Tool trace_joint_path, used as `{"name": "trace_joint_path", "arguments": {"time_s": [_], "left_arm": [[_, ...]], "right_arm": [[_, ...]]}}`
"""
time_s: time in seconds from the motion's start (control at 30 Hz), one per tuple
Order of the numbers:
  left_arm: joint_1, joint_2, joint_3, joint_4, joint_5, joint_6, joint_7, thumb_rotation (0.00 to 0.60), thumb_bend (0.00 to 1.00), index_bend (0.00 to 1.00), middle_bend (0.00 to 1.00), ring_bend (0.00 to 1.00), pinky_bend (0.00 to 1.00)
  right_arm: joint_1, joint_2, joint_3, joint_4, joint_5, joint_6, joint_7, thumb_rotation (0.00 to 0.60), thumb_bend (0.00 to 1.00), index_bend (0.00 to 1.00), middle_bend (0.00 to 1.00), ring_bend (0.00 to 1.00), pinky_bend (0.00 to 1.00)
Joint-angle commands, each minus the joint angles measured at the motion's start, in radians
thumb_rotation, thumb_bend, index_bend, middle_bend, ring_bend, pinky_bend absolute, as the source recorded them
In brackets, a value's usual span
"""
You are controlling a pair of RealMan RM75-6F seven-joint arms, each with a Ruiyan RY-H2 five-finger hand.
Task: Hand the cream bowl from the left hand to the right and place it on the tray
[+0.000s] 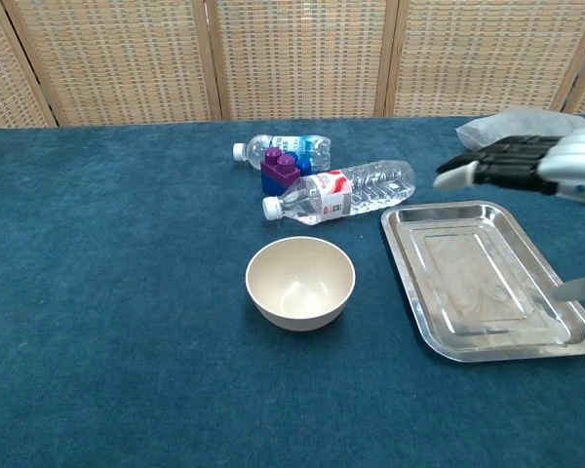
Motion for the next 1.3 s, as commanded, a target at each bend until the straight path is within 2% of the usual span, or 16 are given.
{"name": "trace_joint_path", "arguments": {"time_s": [0.03,0.23,0.6,0.8,0.87,1.07,1.17,1.3], "left_arm": [[0.011,0.014,-0.01,0.002,0.006,-0.003,-0.019,0.6,0.0,0.0,0.0,0.0,0.0],[0.02,0.024,-0.021,0.005,0.011,-0.017,-0.042,0.6,0.0,0.0,0.0,0.0,0.0],[0.022,0.027,-0.036,0.017,0.011,-0.053,-0.061,0.6,0.0,0.0,0.0,0.0,0.0],[0.027,0.03,-0.041,0.013,0.016,-0.062,-0.069,0.6,0.0,0.0,0.0,0.0,0.0],[0.028,0.032,-0.043,0.013,0.016,-0.066,-0.073,0.6,0.0,0.0,0.0,0.0,0.0],[0.032,0.032,-0.049,0.013,0.021,-0.067,-0.073,0.6,0.0,0.0,0.0,0.0,0.0],[0.033,0.032,-0.05,0.011,0.022,-0.07,-0.072,0.6,0.0,0.0,0.0,0.0,0.0],[0.036,0.031,-0.052,0.01,0.023,-0.069,-0.068,0.6,0.0,0.0,0.0,0.0,0.0]], "right_arm": [[0.117,-0.087,0.032,-0.007,0.002,-0.138,-0.042,0.6,0.0,0.08,0.0,0.0,0.0],[0.202,-0.187,0.064,0.021,0.053,-0.231,-0.099,0.6,0.0,0.15,0.0,0.0,0.0],[0.25,-0.308,0.08,0.083,0.181,-0.311,-0.2,0.6,0.0,0.21,0.0,0.0,0.0],[0.258,-0.36,0.073,0.125,0.234,-0.315,-0.239,0.6,0.02,0.35,0.0,0.0,0.0],[0.26,-0.372,0.067,0.137,0.241,-0.311,-0.238,0.6,0.07,0.39,0.0,0.0,0.0],[0.267,-0.408,0.044,0.183,0.222,-0.26,-0.191,0.6,0.36,0.55,0.0,0.0,0.0],[0.272,-0.421,0.035,0.205,0.199,-0.223,-0.156,0.6,0.44,0.6,0.0,0.0,0.0],[0.278,-0.426,0.025,0.216,0.184,-0.195,-0.127,0.6,0.49,0.63,0.0,0.0,0.0]]}}
